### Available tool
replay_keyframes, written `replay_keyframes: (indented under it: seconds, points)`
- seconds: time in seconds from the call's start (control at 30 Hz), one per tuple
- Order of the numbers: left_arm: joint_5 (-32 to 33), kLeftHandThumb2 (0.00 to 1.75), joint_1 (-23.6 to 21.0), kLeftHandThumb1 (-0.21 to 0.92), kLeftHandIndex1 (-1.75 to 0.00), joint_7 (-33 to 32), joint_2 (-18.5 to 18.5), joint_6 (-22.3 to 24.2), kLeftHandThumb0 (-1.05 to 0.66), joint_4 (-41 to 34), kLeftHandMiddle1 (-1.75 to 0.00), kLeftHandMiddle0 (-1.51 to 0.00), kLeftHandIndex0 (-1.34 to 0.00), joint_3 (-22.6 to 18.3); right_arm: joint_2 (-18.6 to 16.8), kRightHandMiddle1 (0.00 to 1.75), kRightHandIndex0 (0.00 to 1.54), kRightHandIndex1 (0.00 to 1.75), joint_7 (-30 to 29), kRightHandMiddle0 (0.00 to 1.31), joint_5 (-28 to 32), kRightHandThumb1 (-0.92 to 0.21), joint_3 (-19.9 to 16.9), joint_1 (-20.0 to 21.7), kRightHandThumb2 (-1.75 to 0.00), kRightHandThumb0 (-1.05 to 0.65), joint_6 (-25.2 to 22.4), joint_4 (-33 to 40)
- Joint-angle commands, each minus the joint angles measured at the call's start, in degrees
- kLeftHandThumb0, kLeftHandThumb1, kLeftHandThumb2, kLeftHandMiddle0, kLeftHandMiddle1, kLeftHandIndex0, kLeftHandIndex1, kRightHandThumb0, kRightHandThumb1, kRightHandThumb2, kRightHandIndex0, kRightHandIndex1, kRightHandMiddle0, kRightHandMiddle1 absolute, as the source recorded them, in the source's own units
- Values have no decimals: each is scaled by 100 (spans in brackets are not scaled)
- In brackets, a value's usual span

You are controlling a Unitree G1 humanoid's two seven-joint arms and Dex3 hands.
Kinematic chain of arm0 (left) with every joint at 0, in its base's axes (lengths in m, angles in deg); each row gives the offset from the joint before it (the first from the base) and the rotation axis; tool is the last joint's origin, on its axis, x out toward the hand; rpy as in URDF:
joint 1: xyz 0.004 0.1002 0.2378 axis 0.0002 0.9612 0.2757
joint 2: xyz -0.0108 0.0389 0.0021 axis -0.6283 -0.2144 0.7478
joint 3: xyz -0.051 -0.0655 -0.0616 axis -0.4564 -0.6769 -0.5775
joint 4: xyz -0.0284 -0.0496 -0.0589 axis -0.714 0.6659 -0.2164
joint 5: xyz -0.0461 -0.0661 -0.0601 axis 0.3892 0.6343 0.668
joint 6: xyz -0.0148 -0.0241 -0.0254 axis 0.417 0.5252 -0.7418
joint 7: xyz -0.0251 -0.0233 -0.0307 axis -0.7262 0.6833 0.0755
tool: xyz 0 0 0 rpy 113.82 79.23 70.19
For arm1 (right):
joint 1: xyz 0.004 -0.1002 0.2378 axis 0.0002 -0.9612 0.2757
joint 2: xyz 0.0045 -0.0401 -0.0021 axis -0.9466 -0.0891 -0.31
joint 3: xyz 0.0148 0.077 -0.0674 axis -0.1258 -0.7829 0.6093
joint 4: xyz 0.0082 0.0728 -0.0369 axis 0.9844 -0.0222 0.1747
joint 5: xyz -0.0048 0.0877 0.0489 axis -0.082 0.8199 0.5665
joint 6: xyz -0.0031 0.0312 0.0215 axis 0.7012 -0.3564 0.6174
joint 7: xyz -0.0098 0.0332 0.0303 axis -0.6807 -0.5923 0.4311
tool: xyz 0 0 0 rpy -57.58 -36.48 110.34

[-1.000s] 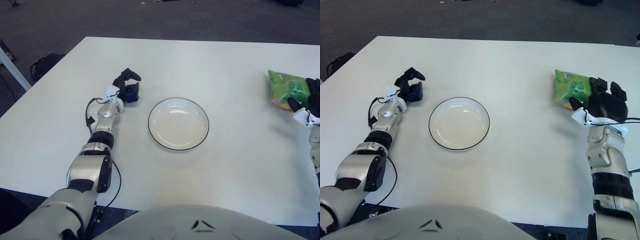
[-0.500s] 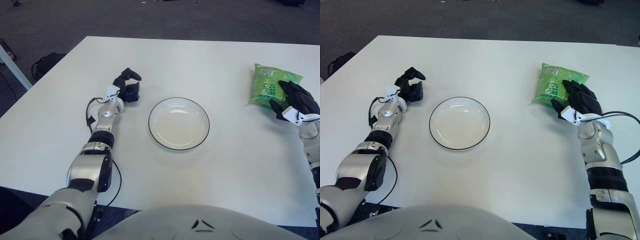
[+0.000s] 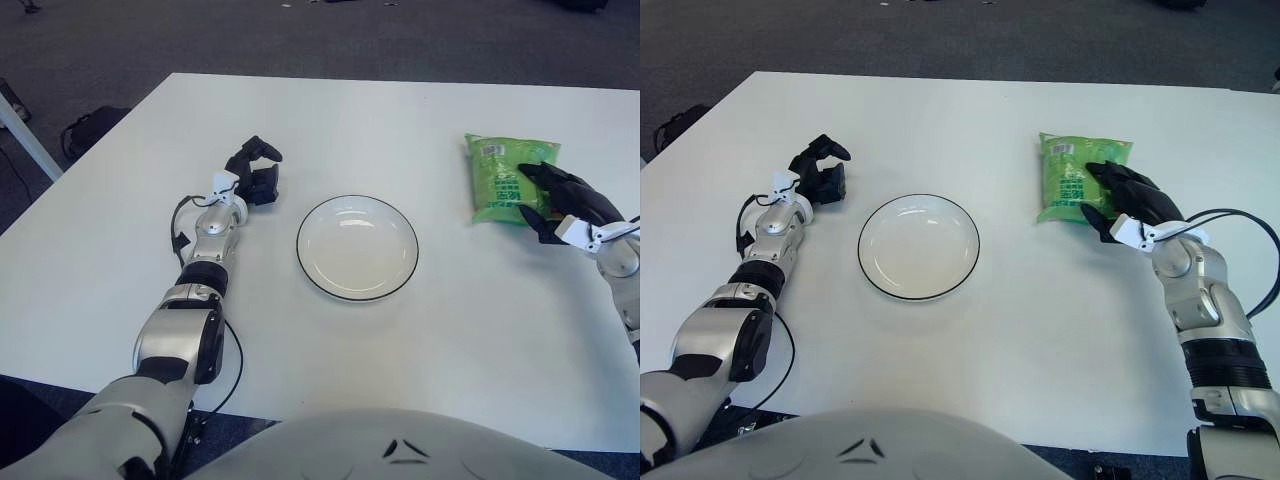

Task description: Put the snack into the plate.

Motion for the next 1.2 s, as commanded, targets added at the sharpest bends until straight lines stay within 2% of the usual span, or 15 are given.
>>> replay_keyframes:
  seconds: [0.0, 0.57, 1.17]
  points:
    - [-90, 111, 409, 48, -175, 24, 20, 248, -43, 351, -175, -123, -48, 55, 72, 63, 15, 11, 226, 0, 104, -92, 81, -107, -112, -99, 94, 193]
    - [-140, 110, 415, 49, -175, -33, 24, 216, -43, 349, -175, -122, -48, 97, -173, 75, 22, 16, 528, 0, 324, -92, 237, 79, -104, -96, 45, 353]
    - [-126, 108, 425, 50, -175, -59, 62, 249, -42, 318, -175, -119, -47, 91, -296, 80, 23, 22, 305, 0, 162, -92, 611, 393, -98, -86, 439, -69]
